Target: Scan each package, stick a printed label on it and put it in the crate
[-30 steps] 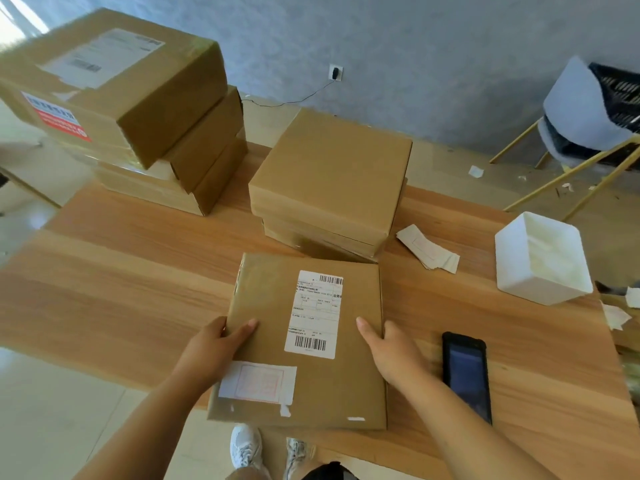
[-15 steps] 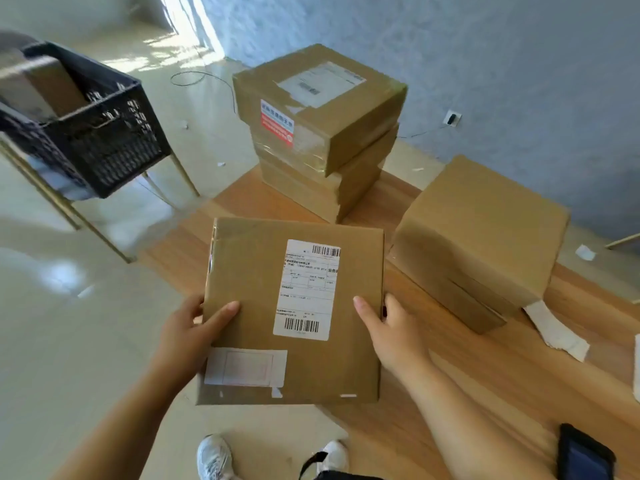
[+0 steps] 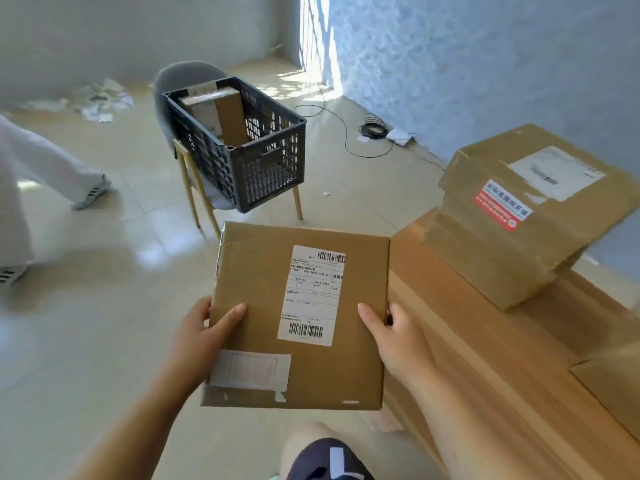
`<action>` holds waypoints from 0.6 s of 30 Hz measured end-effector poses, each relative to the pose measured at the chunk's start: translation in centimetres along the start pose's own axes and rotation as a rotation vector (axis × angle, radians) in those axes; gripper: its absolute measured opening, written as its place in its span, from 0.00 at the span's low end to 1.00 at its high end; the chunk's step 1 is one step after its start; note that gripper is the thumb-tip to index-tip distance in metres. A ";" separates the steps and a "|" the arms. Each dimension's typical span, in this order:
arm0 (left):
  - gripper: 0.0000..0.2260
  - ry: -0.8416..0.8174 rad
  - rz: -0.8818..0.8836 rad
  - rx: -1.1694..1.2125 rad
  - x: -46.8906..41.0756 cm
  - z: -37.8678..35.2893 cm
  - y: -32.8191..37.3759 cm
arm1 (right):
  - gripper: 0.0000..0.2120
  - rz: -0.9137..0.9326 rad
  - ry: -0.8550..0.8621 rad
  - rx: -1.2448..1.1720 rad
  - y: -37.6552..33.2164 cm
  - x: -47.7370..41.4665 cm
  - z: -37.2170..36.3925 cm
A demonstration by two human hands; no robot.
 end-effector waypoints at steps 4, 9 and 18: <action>0.15 0.039 0.035 -0.001 -5.2 1.7 -0.9 | 0.17 0.012 -0.040 0.020 -3.1 -3.9 -5.1; 0.19 0.053 0.070 0.004 -14.3 2.2 0.5 | 0.15 0.033 -0.082 -0.003 -7.8 -11.1 -11.6; 0.29 0.137 0.058 -0.088 -31.6 3.4 5.5 | 0.17 0.093 -0.141 -0.040 -19.1 -25.4 -20.9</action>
Point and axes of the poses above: each hand's wrist, its own x-axis away from the middle knuckle, its own z-axis out of the back of the hand, y = z × x, the point moved 6 cm from there along -x, towards the middle knuckle, and after that the axes turned 13 degrees about y, right-handed, at the moved point
